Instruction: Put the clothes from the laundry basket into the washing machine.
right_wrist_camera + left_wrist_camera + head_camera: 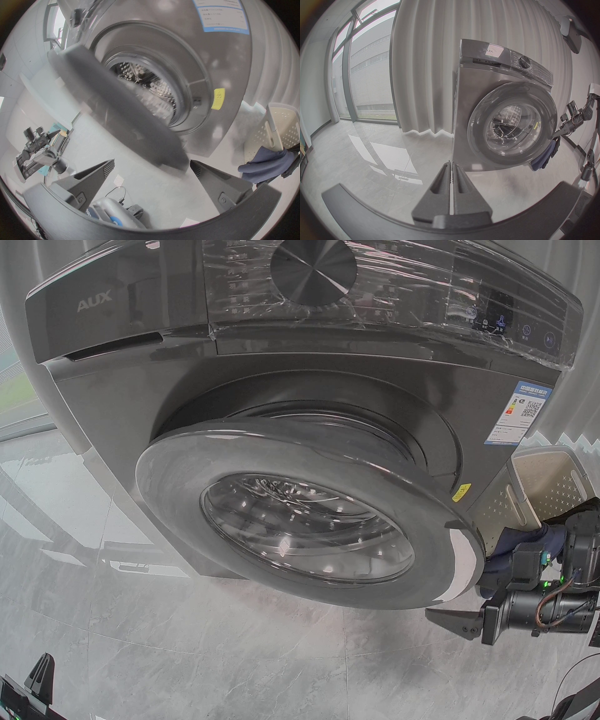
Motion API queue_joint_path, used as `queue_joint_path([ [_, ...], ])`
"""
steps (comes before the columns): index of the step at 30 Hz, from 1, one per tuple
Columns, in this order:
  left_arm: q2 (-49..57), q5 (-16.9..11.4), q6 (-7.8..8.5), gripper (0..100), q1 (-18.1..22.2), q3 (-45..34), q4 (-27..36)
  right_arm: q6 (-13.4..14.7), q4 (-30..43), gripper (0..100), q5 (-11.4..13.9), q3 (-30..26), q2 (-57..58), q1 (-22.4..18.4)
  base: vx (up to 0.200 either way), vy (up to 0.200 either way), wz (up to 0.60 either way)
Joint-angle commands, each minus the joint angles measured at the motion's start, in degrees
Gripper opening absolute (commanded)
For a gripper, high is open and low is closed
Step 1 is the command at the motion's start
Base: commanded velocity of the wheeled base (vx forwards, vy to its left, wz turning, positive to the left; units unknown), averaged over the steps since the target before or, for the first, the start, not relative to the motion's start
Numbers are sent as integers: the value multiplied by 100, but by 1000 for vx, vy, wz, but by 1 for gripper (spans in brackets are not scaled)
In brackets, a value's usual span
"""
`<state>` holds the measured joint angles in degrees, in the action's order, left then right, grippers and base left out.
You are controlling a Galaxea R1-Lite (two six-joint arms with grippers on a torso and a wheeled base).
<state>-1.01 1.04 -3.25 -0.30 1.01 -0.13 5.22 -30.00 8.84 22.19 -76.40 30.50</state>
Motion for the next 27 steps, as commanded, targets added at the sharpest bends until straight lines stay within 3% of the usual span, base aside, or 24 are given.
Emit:
queue_joint_path([
  [1, 66, 2, 0, 0, -5, -92, -4, 23, 56, 100, -5, -364, 345, 334, 0, 0, 0],
  [8, 66, 2, 0, 0, -5, -92, -4, -30, 56, 100, -40, -979, 705, 79, 0, 0, 0],
  [11, 66, 2, 0, 0, 4, -92, -4, -91, 65, 100, -40, -1296, 828, -378, 0, 0, 0],
  [16, 66, 2, 0, 0, -5, -92, -4, -680, 56, 100, -5, -1340, 529, -1538, 0, 0, 0],
  [18, 66, 2, 0, 0, -5, -92, -4, -759, -6, 100, 21, -1234, 283, -1767, 0, 0, 0],
  [25, 66, 2, 0, 0, 4, -92, -4, -715, -6, 100, 13, -391, -165, -1697, 0, 0, 0],
  [27, 66, 2, 0, 0, 4, -92, -4, -645, -6, 100, -14, -162, -349, -1433, 0, 0, 0],
])
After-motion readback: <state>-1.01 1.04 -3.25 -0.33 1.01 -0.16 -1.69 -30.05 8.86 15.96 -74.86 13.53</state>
